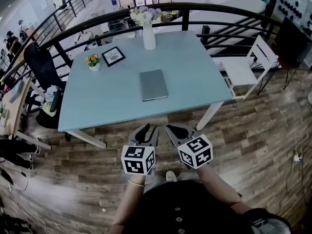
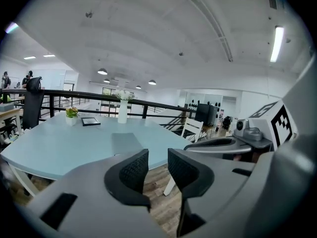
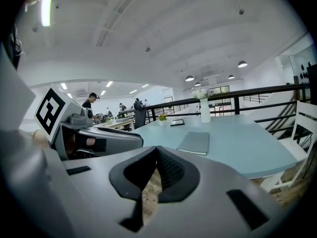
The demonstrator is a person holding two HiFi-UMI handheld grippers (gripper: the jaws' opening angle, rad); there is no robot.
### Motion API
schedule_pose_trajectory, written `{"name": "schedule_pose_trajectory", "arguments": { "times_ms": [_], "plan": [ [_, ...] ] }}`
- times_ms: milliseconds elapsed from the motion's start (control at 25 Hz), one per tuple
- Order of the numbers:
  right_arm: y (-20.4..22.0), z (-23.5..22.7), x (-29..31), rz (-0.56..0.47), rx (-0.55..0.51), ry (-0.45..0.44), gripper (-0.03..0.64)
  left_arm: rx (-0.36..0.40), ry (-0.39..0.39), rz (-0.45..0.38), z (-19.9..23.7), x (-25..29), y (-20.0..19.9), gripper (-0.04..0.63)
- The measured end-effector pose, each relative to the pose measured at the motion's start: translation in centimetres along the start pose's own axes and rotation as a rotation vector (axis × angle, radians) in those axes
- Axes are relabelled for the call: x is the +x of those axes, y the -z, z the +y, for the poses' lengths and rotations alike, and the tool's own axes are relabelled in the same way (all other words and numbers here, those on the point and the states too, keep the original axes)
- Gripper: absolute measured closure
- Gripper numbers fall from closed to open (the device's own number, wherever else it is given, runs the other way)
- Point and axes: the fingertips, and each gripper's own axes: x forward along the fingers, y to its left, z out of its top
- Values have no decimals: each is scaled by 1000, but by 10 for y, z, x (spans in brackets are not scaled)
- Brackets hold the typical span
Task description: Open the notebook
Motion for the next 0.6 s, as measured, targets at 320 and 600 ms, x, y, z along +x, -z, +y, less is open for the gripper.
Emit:
{"name": "schedule_pose_trajectory", "arguments": {
  "times_ms": [320, 600],
  "plan": [
    [2, -32, 8, 14, 41, 17, 611, -11, 5, 29, 2, 31, -2, 474],
    [5, -56, 9, 19, 91, 44, 611, -29, 10, 54, 7, 48, -1, 474]
  ]
}}
